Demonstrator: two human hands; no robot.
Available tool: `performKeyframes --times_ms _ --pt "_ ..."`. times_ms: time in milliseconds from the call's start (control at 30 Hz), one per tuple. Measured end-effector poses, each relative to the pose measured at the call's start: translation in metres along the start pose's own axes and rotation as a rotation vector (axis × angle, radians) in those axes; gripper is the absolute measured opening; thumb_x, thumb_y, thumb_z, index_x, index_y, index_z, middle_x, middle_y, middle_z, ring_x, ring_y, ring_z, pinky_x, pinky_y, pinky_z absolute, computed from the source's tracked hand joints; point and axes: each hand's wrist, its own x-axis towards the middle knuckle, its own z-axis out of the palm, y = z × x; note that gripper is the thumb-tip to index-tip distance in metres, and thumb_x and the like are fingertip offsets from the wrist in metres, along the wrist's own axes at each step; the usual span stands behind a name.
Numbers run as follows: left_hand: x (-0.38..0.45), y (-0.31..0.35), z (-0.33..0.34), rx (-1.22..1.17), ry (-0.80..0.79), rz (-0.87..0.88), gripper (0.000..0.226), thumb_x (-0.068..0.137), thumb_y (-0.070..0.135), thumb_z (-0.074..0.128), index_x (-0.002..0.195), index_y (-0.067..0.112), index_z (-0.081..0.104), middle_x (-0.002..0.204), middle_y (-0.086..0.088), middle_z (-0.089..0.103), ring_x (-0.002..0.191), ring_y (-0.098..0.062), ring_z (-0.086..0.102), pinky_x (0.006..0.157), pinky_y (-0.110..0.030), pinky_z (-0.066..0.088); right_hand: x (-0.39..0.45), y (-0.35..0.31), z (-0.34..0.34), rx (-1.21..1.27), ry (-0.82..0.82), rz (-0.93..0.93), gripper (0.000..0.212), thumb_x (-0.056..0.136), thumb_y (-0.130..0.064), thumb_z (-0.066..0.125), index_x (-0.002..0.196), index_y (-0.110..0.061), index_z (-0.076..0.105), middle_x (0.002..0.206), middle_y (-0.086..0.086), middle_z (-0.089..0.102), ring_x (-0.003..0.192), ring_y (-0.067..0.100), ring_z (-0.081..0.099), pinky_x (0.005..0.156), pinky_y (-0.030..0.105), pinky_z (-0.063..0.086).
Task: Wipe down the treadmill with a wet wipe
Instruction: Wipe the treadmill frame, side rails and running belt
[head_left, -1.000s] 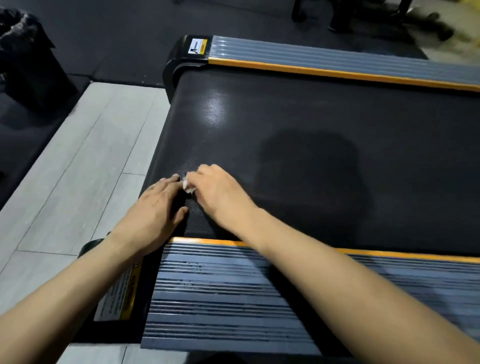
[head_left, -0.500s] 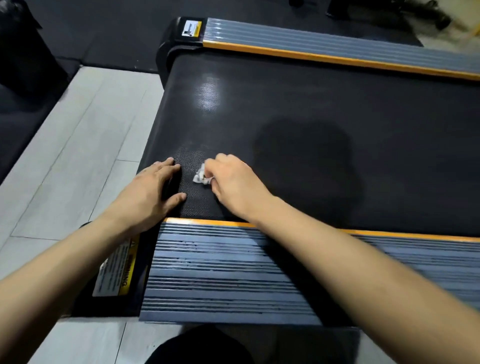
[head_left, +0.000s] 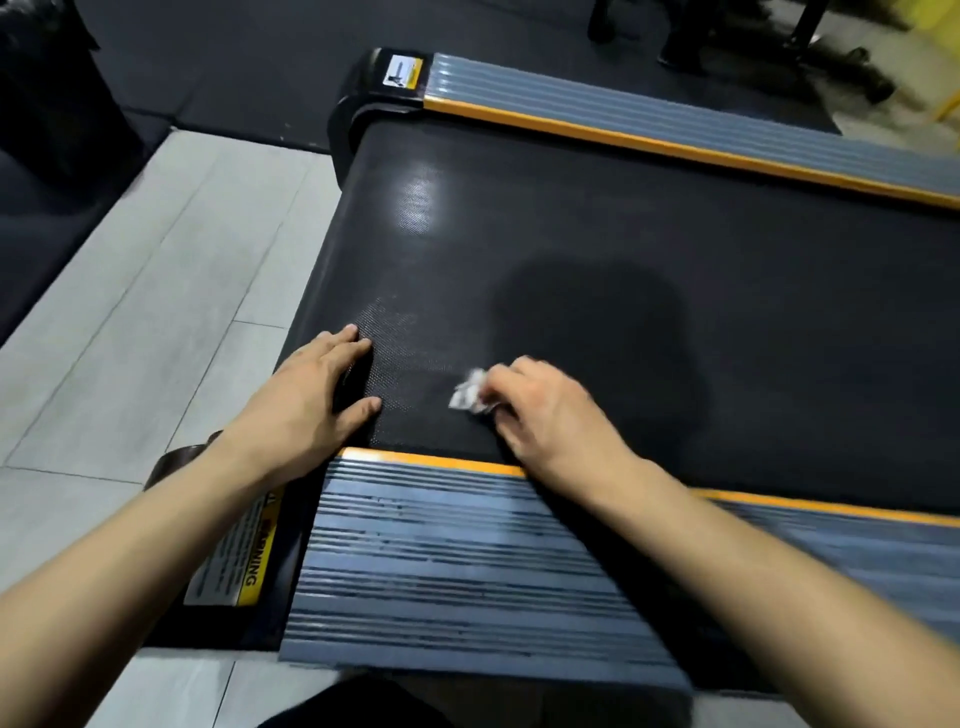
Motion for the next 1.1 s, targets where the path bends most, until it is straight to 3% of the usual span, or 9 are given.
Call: performKeyframes --times_ms 100,200,333,433,533,667,767,933,1100 --pt "-0.007 -0.005 -0.005 0.04 0.039 0.066 0.052 0.1 0.037 0.057 0.147 0.017 0.052 0.16 -0.005 0.04 0.147 -0.023 0.038 0.12 -0.025 0.021 0.019 -0.001 -0.002 0.007 0.0 -0.204 0.008 0.083 -0.006 0.058 0.09 -0.009 0.061 0.088 0.006 0.057 0.08 0.027 0.053 0.071 0.034 0.042" --pt "-0.026 -0.012 -0.01 0.064 0.101 0.077 0.058 0.097 0.051 0.033 0.134 0.02 0.064 0.147 -0.002 0.055 0.132 -0.02 0.055 0.111 -0.013 0.023 0.056 0.005 0.015 0.003 0.151 -0.203 0.008 0.086 -0.002 0.06 0.091 -0.007 0.063 0.089 0.007 0.058 0.08 0.027 0.053 0.074 0.037 0.047" --pt "-0.044 -0.018 -0.005 0.012 0.145 0.052 0.061 0.098 0.058 0.023 0.143 0.034 0.056 0.156 0.017 0.042 0.144 -0.004 0.038 0.119 -0.021 0.028 0.156 -0.006 0.035 -0.008 0.229 -0.206 0.014 0.089 -0.011 0.048 0.087 -0.009 0.062 0.083 0.01 0.057 0.075 0.03 0.052 0.074 0.039 0.045" --pt "-0.042 -0.018 -0.008 -0.017 0.176 0.013 0.064 0.096 0.063 0.015 0.145 0.043 0.051 0.157 0.03 0.033 0.147 0.009 0.024 0.119 -0.023 0.032 0.242 -0.013 0.031 -0.032 0.251 -0.046 0.022 0.089 -0.012 0.046 0.092 -0.007 0.067 0.09 0.018 0.061 0.085 0.041 0.057 0.081 0.041 0.04" --pt "-0.044 -0.014 -0.006 0.003 0.195 -0.008 0.057 0.1 0.059 0.028 0.141 0.036 0.059 0.155 0.021 0.043 0.146 0.003 0.031 0.118 -0.022 0.03 0.278 -0.041 0.029 -0.107 0.105 0.004 0.028 0.094 -0.011 0.05 0.11 -0.013 0.073 0.11 0.018 0.064 0.106 0.039 0.058 0.092 0.04 0.044" --pt "-0.047 -0.013 -0.001 0.052 0.193 0.004 0.047 0.099 0.054 0.041 0.129 0.032 0.069 0.145 0.012 0.058 0.139 -0.005 0.048 0.11 -0.019 0.041 0.235 -0.112 0.038 -0.194 -0.36 -0.5 0.028 0.097 -0.023 0.052 0.114 -0.022 0.074 0.111 0.009 0.065 0.108 0.028 0.06 0.092 0.033 0.047" --pt "-0.045 -0.015 0.002 0.04 0.228 0.019 0.046 0.096 0.055 0.046 0.125 0.032 0.072 0.143 0.011 0.06 0.136 -0.006 0.051 0.098 -0.025 0.054 0.229 -0.122 0.037 -0.181 -0.519 -0.66 0.027 0.099 -0.025 0.05 0.116 -0.023 0.071 0.113 0.003 0.06 0.108 0.024 0.056 0.093 0.038 0.047" --pt "-0.043 -0.017 0.009 0.019 0.292 0.055 0.045 0.091 0.055 0.052 0.121 0.03 0.075 0.142 0.011 0.061 0.133 -0.006 0.054 0.095 -0.024 0.054 0.354 -0.06 0.04 -0.347 -0.288 -0.354 0.023 0.087 -0.019 0.063 0.105 -0.027 0.077 0.108 0.005 0.071 0.106 0.029 0.062 0.085 0.03 0.047" --pt "-0.038 -0.02 0.013 0.026 0.332 0.052 0.043 0.09 0.053 0.052 0.118 0.031 0.076 0.139 0.011 0.063 0.13 -0.007 0.057 0.088 -0.03 0.06 0.421 -0.011 0.041 -0.452 0.062 -0.116 0.024 0.093 -0.015 0.06 0.11 -0.021 0.076 0.112 0.018 0.064 0.107 0.042 0.056 0.089 0.043 0.049"
